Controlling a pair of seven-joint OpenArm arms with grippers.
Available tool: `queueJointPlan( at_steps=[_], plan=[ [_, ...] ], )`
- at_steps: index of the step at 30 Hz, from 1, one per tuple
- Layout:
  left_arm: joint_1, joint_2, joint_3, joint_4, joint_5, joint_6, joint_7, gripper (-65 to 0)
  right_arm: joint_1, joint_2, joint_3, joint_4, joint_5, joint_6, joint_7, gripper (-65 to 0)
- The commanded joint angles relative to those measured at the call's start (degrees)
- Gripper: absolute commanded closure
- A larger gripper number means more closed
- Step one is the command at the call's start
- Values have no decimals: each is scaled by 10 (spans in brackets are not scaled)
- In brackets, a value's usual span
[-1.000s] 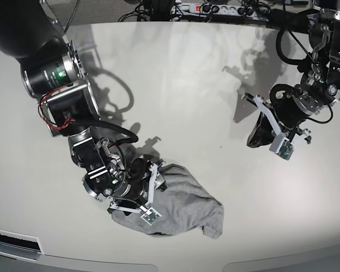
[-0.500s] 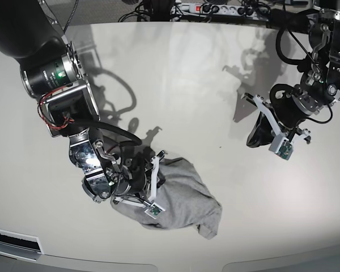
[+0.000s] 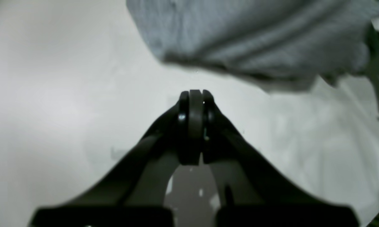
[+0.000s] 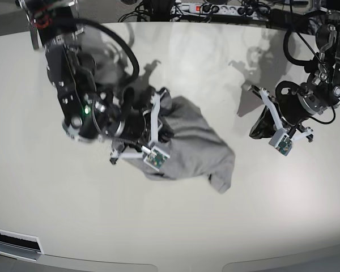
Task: Layout the t-shirt on the table in an organized manner, then fold the t-shirt properly
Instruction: 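Drag the grey t-shirt with the right gripper away from the left gripper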
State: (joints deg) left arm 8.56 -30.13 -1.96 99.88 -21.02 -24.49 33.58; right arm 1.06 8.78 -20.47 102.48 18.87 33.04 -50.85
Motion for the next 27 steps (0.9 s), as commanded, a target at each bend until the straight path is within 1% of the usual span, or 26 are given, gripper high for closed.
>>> queueJointPlan(
  at_steps=[1, 4, 5, 6, 8, 10, 12, 14, 15, 16, 20, 21, 22, 25, 26, 27],
  plan=[
    [-8, -7, -5, 9, -9, -3, -11, 0, -4, 1, 3, 36, 8, -2, 17, 0],
    [-8, -7, -5, 9, -34, -5, -5, 0, -42, 0, 3, 105, 8, -3, 22, 0],
    [-7, -7, -5, 9, -41, -4, -5, 0, -49, -1, 3, 124, 8, -8, 24, 0],
    [-6, -7, -5, 9, -46, -5, -5, 0, -55, -3, 3, 138, 6, -19, 26, 0],
    [-7, -7, -5, 9, -51, -5, -5, 0, -58, -4, 3, 150, -9, -59, 41, 0],
    [-6, -7, -5, 9, -51, -5, -5, 0, -58, -5, 3, 149, -52, -102, 63, 0],
    [-6, -7, -5, 9, -51, -5, -5, 0, -55, -5, 3, 149, -100, -153, 78, 0],
    [-6, -7, -5, 9, -51, -19, -5, 0, -48, -5, 3, 149, -134, -201, 78, 0],
    [-6, -6, -5, 9, -51, -27, -5, 0, -45, -5, 3, 149, -149, -218, 77, 0],
    [-6, -7, -5, 9, -53, -32, -5, 0, -43, -5, 3, 148, -165, -228, 77, 0],
    [-6, -7, -5, 9, -57, -34, -5, 0, -40, -5, 3, 147, -231, -232, 78, 0],
    [-6, -7, -5, 9, -57, -34, -5, 0, -41, -5, 3, 147, -248, -243, 77, 0],
    [-6, -7, -5, 9, -56, -34, -4, 0, -41, -5, 3, 147, -259, -260, 77, -49],
    [-6, -7, -5, 9, -57, -34, 0, 0, -41, -3, 3, 147, -295, -316, 77, -256],
    [-5, -7, -5, 9, -56, -34, 0, 0, -41, -3, 4, 147, -306, -329, 77, -307],
    [-3, -7, -5, 9, -56, -34, 0, 0, -41, -3, 7, 147, -316, -340, 77, -333]
  ],
)
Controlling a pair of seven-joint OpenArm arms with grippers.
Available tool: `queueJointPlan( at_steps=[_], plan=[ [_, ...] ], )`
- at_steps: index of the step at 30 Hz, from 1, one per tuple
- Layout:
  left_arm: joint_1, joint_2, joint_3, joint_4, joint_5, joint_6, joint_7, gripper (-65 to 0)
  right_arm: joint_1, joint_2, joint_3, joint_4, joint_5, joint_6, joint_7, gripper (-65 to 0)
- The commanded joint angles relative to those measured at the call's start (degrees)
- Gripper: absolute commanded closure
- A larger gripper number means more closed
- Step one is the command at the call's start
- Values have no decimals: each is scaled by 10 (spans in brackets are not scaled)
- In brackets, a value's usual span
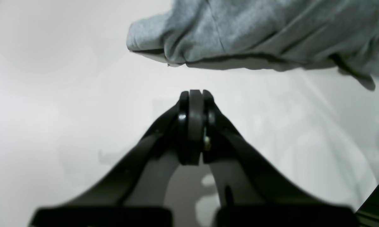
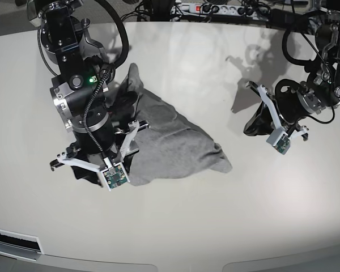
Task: Layout the t-shirt on the table in an organized manner, then fold the t-shirt properly
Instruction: 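Drag the grey t-shirt with the right gripper away from the left gripper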
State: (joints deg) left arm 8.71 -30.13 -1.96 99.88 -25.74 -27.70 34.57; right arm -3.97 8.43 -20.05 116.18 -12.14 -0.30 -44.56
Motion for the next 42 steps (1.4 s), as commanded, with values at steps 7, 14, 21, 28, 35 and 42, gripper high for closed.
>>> queueJointPlan(
  at_steps=[7, 14, 21, 28, 35, 42],
  plan=[
    [13, -7, -5, 9, -7, -2, -10, 0, 10, 0, 32, 10, 70, 49, -5, -327],
    [12, -7, -5, 9, -7, -2, -6, 0, -10, 0, -3, 10, 312, 301, -22, -328],
    [12, -7, -8, 9, -7, -2, -6, 0, -18, 0, -79, -76, 147, 221, 44, -418],
    [12, -7, -8, 9, -7, -2, -6, 0, 10, 0, -82, -224, 120, 197, 80, -326],
    [12, -7, -8, 9, -7, -2, -6, 0, 57, 0, -81, -166, 121, 191, 20, 0],
    [12, -7, -8, 9, -7, -2, 2, 0, 70, 0, -25, 53, 121, 147, 3, 0]
  ],
)
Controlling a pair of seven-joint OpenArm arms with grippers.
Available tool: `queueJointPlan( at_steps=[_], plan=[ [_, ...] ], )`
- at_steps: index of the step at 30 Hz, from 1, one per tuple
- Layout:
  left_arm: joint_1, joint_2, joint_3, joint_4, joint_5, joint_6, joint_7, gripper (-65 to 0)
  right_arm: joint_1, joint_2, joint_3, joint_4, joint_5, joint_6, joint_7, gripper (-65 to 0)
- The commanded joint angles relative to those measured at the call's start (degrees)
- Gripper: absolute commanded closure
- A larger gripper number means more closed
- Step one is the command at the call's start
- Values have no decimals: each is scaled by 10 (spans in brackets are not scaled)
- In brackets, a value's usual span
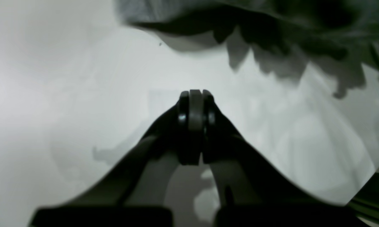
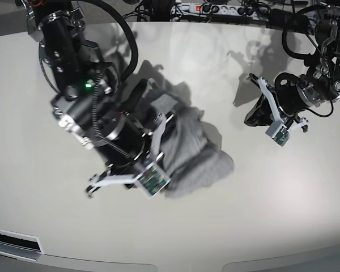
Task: Layout the t-shirt on the table in an organized manner, then fold the t-shirt properly
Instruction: 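Drag the grey t-shirt with the right gripper away from the left gripper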
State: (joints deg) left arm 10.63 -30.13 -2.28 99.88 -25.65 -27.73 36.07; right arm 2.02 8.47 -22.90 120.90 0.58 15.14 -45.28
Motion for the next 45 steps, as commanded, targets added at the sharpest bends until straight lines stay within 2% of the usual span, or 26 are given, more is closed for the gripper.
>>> queueJointPlan(
  at_steps=[1, 5, 8, 14, 17, 21, 23, 25, 26, 28, 30, 34, 37, 39, 40, 41, 44, 45],
  plan=[
    [-7, -7, -4, 9, -8, -2, -13, 0, 10, 0, 21, 14, -6, -21, 10, 0],
    [-7, -14, -4, 9, -8, -2, -11, 0, 10, 0, 93, 15, -5, -72, 10, 0],
    [-7, -15, -4, 9, -8, -2, -13, 0, 10, 0, 136, 15, 12, -65, 6, 0],
    [-7, -15, -4, 9, -8, -2, -13, 0, 8, 0, 173, 3, 63, 7, -6, 0],
    [-7, -15, -4, 9, -8, -2, -13, 0, 5, 0, 173, -1, 105, 85, -4, 0],
    [-7, -15, -4, 9, -8, -2, -13, 0, 5, 0, 173, -1, 167, 137, -4, 0],
    [-7, -15, -4, 9, -8, -2, -13, 0, 5, 0, 172, -1, 202, 180, -4, 0],
    [-7, -15, -4, 9, -8, -2, -13, 0, 4, 0, 172, -1, 237, 237, -5, 0],
    [-7, -15, -4, 9, -8, -2, -12, 0, 2, 1, 172, -1, 256, 249, -7, 0],
    [-7, -15, -4, 9, -8, -2, -12, 0, -2, 6, 167, -2, 280, 249, -24, 0],
    [-7, -15, -4, 9, -8, -2, -13, 0, -5, 19, 158, -2, 279, 249, -55, 0],
    [-7, -15, -4, 9, -8, -2, -13, 0, -10, 71, 151, -2, 277, 249, -116, 0],
    [-7, -15, -4, 9, -8, -2, -13, 0, -25, 115, 151, -2, 263, 249, -118, 0],
    [-7, -15, -4, 9, -8, -2, -14, 0, -27, 132, 151, -2, 247, 249, -118, 0],
    [-7, -14, -4, 9, -9, -2, -14, 0, -27, 137, 151, -2, 239, 249, -118, -20],
    [-7, -14, -4, 9, -9, -2, -15, 0, -27, 142, 151, -2, 226, 240, -118, -87],
    [-7, -15, -4, 9, -9, -2, -15, 0, -27, 148, 151, -2, 179, 183, -113, -309],
    [-7, -15, -4, 9, -9, -2, -15, 0, -27, 149, 151, -2, 161, 165, -104, -364]
  ],
)
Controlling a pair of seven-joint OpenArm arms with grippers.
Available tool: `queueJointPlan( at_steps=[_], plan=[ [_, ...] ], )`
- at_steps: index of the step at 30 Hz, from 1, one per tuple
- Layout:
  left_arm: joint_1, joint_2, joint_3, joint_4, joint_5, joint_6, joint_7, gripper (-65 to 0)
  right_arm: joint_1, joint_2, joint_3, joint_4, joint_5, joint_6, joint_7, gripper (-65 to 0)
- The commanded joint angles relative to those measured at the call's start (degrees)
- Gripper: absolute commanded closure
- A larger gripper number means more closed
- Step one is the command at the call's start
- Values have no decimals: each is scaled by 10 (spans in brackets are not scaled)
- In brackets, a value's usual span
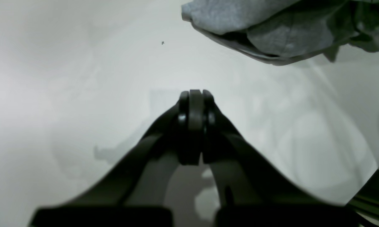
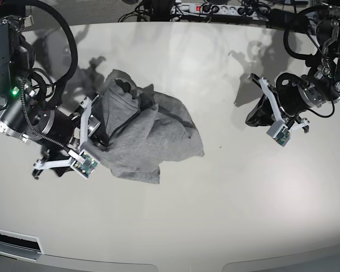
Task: Layout the t-shirt on the table in an organized manner, then fold the t-shirt properly
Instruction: 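Drag the grey t-shirt with the right gripper away from the left gripper, then regrasp the t-shirt with the right gripper and spread it out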
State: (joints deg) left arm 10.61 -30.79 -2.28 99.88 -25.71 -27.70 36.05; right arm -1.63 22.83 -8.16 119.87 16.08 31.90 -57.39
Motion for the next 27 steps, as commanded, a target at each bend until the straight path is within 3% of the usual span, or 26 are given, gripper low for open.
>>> queueJointPlan(
  at_steps=[1, 4, 6, 8, 10, 13, 15, 18, 22, 27],
  plan=[
    [-7, -8, -4, 9, -8, -2, -14, 0, 10, 5, 3, 9, -10, -24, 28, -395],
    [-7, -8, -4, 9, -8, -2, -15, 0, 10, 3, 3, 9, 14, -81, 68, -398],
    [-7, -8, -4, 9, -8, -2, -15, 0, 10, -3, 3, 9, 71, -76, 89, -398],
    [-7, -8, -4, 9, -15, -2, -14, 0, 10, -20, 3, 9, 119, -47, 94, -398],
    [-7, -8, -4, 9, -21, -2, -14, 0, 10, -43, 3, 9, 134, -23, 94, -398],
    [-7, -8, -4, 9, -21, -2, -14, 0, 10, -77, 3, 9, 139, -28, 95, -387],
    [-7, -8, -4, 9, -21, -2, -14, 0, 10, -99, 3, 7, 139, -37, 101, -315],
    [-7, -8, -4, 9, -21, -2, -13, 0, 14, -131, 3, -27, 118, -36, 127, 0],
    [-7, -8, -4, 9, -21, -2, -13, 0, 46, -177, 3, -142, 50, -33, 182, 0],
    [-7, -8, -4, 9, -20, -2, -13, 0, 130, -227, 1, -325, 21, -28, 170, 0]
  ],
)
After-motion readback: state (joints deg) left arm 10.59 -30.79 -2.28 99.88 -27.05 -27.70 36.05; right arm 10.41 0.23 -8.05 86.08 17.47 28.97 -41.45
